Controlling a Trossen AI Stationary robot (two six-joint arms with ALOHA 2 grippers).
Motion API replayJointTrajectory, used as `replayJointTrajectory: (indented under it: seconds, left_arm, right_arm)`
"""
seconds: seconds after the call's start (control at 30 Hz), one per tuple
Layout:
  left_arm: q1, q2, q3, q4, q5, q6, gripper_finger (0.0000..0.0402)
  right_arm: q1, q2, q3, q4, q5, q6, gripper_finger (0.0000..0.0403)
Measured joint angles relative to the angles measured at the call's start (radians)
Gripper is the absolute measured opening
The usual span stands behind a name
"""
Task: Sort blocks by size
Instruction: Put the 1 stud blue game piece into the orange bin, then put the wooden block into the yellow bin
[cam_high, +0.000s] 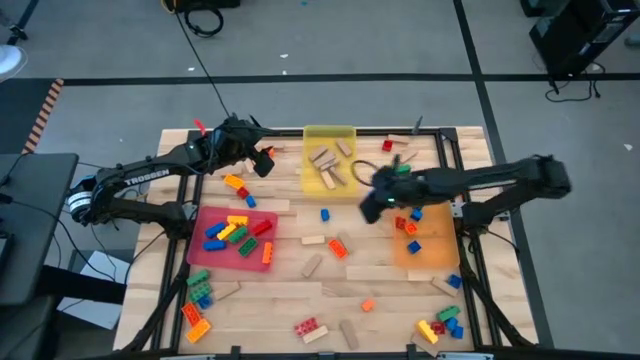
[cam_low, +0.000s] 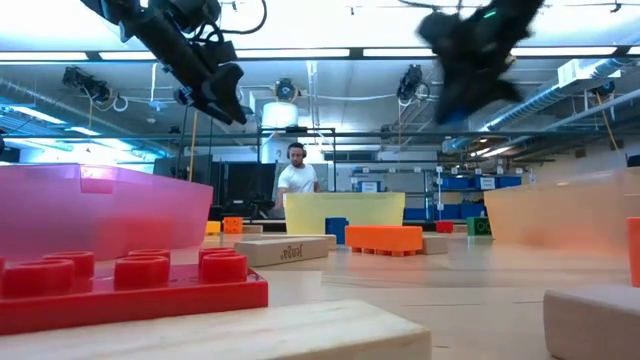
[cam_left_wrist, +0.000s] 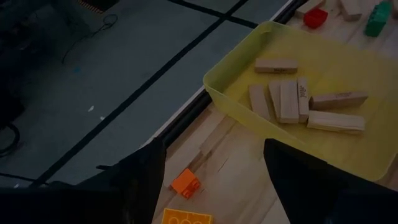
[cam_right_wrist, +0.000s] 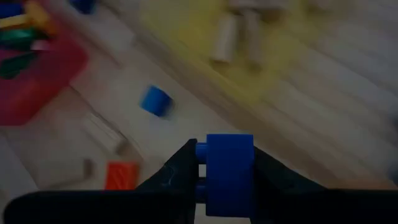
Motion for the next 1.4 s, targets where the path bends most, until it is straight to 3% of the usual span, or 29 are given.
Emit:
replayJointTrajectory:
  seconds: [0.2, 0.47, 0.63, 0.97, 1.2, 1.4]
  left_arm:
    - [0.0, 0.0, 0.0, 0.01, 0.0, -0.002, 0.028]
    - [0.0, 0.0, 0.0, 0.01, 0.0, -0.002, 0.028]
    - [0.0, 0.0, 0.0, 0.01, 0.0, -0.002, 0.028]
    - [0.0, 0.0, 0.0, 0.01, 0.0, -0.002, 0.028]
    - [0.0, 0.0, 0.0, 0.013, 0.0, -0.002, 0.028]
    - [0.0, 0.0, 0.0, 0.016, 0.0, 0.026, 0.028]
  right_arm:
    - [0.065, -0.154, -0.054, -0.39, -0.006, 0.348, 0.0102]
    - [0.155, -0.222, -0.258, -0.404, -0.201, 0.605, 0.0102]
    - [0.2, -0.21, -0.356, -0.301, -0.258, 0.661, 0.0104]
    - [0.252, -0.204, -0.429, -0.242, -0.291, 0.698, 0.0184]
    - [0.274, -0.219, -0.41, -0.235, -0.279, 0.69, 0.0186]
    - [0.279, -0.26, -0.365, -0.237, -0.183, 0.636, 0.0182]
